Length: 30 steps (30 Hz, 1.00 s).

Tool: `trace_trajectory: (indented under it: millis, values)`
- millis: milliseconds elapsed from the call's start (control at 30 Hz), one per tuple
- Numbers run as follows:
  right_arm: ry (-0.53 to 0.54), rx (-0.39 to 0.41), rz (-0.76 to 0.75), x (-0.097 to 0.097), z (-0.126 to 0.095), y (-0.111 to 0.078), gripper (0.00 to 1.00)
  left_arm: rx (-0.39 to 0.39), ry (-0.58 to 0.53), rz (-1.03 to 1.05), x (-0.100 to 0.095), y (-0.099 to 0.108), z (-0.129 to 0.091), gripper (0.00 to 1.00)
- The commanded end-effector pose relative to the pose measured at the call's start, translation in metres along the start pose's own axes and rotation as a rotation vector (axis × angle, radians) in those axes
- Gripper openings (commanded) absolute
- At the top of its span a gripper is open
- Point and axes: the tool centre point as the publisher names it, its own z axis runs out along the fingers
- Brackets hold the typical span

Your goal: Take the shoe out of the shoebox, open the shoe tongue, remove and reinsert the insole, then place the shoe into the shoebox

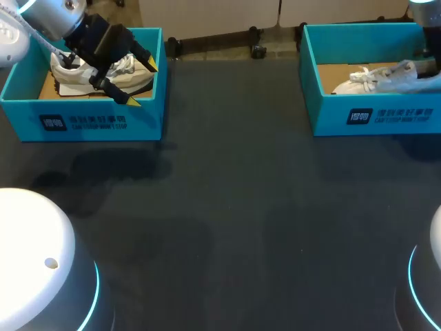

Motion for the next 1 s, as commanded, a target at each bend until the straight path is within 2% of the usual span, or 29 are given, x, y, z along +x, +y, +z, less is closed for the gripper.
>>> trace_trajectory:
  millis: [33, 700, 1000]
  values:
    - [0.001, 0.001, -0.004, 0.003, 0.007, -0.002, 0.00, -0.003, 0.000, 0.000, 0.001, -0.001, -0.001, 1.00]
    - [0.001, 0.045, -0.029, 0.016, 0.042, -0.009, 0.00, -0.003, 0.000, 0.000, 0.001, -0.001, -0.001, 1.00]
    - [0.013, 0.060, -0.024, 0.022, 0.047, -0.009, 0.00, -0.003, 0.000, 0.000, 0.001, -0.001, -0.001, 1.00]
